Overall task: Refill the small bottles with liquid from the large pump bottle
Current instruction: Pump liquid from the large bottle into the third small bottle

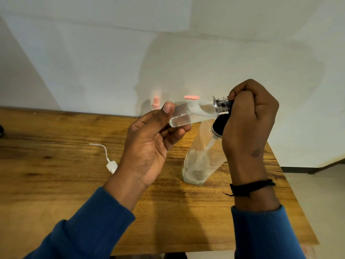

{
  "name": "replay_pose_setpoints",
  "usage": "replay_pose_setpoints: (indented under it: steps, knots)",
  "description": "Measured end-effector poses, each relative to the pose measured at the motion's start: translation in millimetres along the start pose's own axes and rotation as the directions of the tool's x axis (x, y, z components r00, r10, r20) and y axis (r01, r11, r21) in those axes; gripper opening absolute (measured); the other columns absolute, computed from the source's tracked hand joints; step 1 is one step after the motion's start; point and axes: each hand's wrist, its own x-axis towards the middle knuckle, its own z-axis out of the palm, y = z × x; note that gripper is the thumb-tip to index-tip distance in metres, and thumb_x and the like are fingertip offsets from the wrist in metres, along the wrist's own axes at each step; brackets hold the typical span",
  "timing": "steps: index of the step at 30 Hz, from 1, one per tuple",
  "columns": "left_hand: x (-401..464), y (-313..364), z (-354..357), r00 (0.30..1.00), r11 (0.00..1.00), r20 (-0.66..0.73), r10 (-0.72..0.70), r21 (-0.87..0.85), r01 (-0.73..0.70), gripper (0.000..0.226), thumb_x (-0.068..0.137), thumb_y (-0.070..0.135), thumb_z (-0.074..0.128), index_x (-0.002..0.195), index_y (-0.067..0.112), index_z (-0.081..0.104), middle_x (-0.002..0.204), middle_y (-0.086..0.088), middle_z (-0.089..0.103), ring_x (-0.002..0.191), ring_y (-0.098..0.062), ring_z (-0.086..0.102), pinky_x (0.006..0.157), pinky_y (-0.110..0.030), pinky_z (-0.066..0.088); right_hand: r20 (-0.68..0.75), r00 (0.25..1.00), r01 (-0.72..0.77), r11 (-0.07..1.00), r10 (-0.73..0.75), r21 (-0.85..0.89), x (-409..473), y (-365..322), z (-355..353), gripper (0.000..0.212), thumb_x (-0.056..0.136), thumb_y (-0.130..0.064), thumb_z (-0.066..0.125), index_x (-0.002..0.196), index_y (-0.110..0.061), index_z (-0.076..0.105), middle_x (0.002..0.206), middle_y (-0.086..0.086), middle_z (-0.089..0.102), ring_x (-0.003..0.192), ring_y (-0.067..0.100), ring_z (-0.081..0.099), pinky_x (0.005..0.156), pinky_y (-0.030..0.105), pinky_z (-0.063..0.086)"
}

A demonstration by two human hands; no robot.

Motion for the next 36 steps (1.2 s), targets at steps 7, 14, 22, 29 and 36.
replay_pose_setpoints:
  steps: [7,14,22,29,36]
  knots:
    - [0.1,0.2,0.8,1.000,1.000,0.002,-0.004,0.003,0.004,0.027,0.063,0.032,0.075,0.084,0.015,0.081,0.092,-0.013,0.075,0.071,-0.020,0.072,0.058,-0.019,0.057,-0.008,1.000,0.026,0.999,-0.026,-0.044,1.7,0.9,-1.6,0.025,0.084,0.005,0.035,0.064,-0.005,0.046,0.050,-0.010,0.035,0.043,0.005,0.033,0.042,0.013,0.025]
    - [-0.3,0.4,0.0,1.000,1.000,-0.006,-0.005,-0.004,0.005,0.023,0.066,0.030,0.074,0.082,0.016,0.081,0.091,-0.012,0.075,0.070,-0.020,0.072,0.058,-0.019,0.057,0.003,1.000,0.004,1.000,-0.004,-0.019,0.1,1.4,-0.8,0.025,0.085,0.009,0.034,0.065,-0.001,0.047,0.051,-0.010,0.034,0.043,0.004,0.033,0.042,0.013,0.025]
    - [0.2,0.7,0.3,1.000,1.000,-0.011,-0.005,0.002,0.005,0.025,0.064,0.032,0.075,0.083,0.017,0.082,0.092,-0.012,0.075,0.071,-0.019,0.072,0.059,-0.018,0.057,0.002,1.000,0.003,1.000,-0.002,-0.010,-1.2,2.8,0.5,0.024,0.084,0.008,0.034,0.065,0.000,0.047,0.053,-0.007,0.033,0.044,0.004,0.032,0.042,0.014,0.025]
    - [-0.5,-0.8,0.9,1.000,1.000,-0.020,-0.008,0.007,0.008,0.020,0.070,0.029,0.071,0.082,0.017,0.082,0.091,-0.011,0.075,0.070,-0.018,0.072,0.059,-0.018,0.057,0.003,1.000,-0.004,1.000,0.004,-0.008,-1.0,3.2,0.0,0.026,0.085,0.010,0.034,0.066,-0.001,0.048,0.051,-0.010,0.033,0.042,0.004,0.033,0.041,0.012,0.025]
    - [-0.5,0.3,1.3,1.000,1.000,-0.004,-0.006,0.007,0.006,0.023,0.067,0.031,0.074,0.083,0.017,0.081,0.091,-0.011,0.075,0.071,-0.019,0.072,0.059,-0.018,0.057,-0.004,1.000,0.016,0.999,-0.016,-0.042,1.3,1.5,-1.0,0.024,0.084,0.007,0.034,0.065,-0.002,0.046,0.053,-0.008,0.034,0.045,0.005,0.031,0.043,0.014,0.025]
